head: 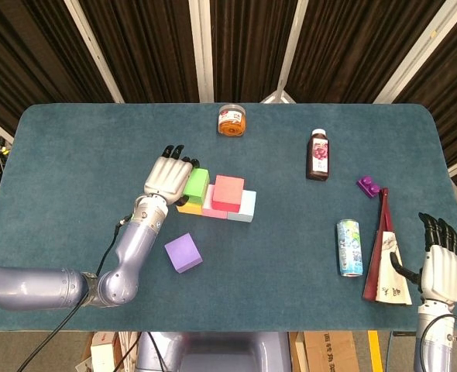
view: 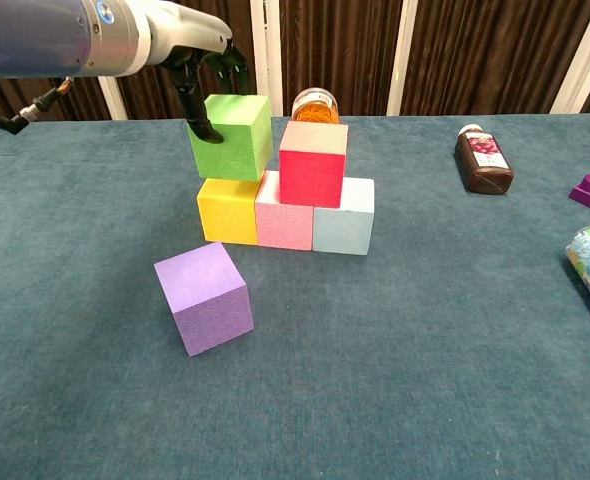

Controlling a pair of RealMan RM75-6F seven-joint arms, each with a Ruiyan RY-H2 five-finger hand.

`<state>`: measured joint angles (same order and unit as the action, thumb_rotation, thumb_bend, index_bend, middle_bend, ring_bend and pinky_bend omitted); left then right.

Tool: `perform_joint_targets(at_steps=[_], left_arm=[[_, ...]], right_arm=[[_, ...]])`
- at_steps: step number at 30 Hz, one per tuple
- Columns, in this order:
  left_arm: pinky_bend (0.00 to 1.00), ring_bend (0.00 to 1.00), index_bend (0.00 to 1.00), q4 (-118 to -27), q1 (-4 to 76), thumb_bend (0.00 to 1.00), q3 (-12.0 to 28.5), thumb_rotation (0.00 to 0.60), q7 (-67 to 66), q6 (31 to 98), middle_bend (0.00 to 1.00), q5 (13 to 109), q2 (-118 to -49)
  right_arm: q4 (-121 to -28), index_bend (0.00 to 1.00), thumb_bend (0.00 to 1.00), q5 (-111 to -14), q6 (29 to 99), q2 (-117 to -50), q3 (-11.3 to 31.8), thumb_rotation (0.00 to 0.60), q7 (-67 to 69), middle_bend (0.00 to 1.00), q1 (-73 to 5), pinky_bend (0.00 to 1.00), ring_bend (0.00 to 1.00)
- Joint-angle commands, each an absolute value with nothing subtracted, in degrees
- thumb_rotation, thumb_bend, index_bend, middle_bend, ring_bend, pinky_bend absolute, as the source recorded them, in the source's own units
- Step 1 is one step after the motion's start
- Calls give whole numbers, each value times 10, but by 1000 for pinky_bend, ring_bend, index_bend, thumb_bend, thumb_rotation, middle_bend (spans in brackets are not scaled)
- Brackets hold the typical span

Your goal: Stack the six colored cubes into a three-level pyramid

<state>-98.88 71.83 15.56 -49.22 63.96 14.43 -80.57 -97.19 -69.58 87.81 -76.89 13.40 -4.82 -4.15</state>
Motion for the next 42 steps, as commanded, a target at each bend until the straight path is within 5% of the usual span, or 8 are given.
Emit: perform_joint_targets(at_steps=[1,42], left_arm=[[0,0,249,-985,718,363,157,600,-488,640,256,146,-810],[0,0,212,-964,730,363,145,600,-513,644,224,143,-841]], right_arm=[[-972,125,278,-696,878,-769,134,600,-48,137,-41,0,0],[-975,125,279,-681,872,-763,143,600,-40,138,-38,0,0]])
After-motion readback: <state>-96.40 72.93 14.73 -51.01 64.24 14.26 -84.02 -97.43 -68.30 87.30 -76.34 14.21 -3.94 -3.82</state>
